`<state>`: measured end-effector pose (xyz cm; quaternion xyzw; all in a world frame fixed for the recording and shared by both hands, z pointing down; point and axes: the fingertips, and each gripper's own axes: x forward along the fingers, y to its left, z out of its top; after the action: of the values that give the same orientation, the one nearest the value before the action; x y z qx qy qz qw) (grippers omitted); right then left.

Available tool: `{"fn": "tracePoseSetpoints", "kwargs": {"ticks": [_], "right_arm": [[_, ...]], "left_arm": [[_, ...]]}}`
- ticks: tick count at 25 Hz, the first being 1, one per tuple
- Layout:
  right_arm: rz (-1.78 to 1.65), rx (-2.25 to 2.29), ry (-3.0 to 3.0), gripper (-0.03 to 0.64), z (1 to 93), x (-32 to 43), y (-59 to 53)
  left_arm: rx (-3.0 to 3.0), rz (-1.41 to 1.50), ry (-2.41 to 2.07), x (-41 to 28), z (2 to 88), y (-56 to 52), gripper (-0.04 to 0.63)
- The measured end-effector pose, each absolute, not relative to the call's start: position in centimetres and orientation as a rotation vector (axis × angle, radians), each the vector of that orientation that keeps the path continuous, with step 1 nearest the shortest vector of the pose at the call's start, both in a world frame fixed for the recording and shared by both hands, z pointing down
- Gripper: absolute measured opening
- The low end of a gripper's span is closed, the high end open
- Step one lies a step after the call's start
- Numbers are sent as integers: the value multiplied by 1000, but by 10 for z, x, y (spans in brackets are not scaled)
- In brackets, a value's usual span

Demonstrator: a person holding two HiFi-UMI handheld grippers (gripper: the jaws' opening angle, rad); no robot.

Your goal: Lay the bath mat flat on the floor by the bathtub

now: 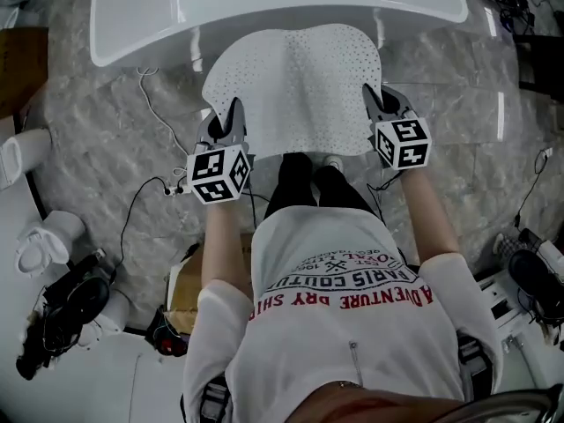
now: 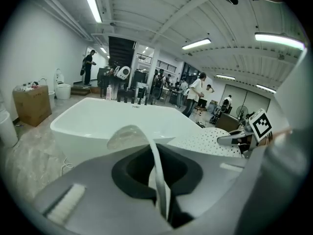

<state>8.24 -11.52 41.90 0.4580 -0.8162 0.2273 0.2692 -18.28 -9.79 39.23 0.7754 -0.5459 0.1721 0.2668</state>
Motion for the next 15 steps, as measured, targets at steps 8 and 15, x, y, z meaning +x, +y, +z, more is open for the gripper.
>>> {"fn": "tracePoseSetpoints", "kwargs": {"ticks": [8,15], "right_arm": [[644,1151,-2178,15,543,76,-124],[591,1116,-2190,15,692,86,-142]], "left_arm": [[1974,469,-1555,-205,518,-95,18],[1995,508,-1596,-209,662,-102,18]]}}
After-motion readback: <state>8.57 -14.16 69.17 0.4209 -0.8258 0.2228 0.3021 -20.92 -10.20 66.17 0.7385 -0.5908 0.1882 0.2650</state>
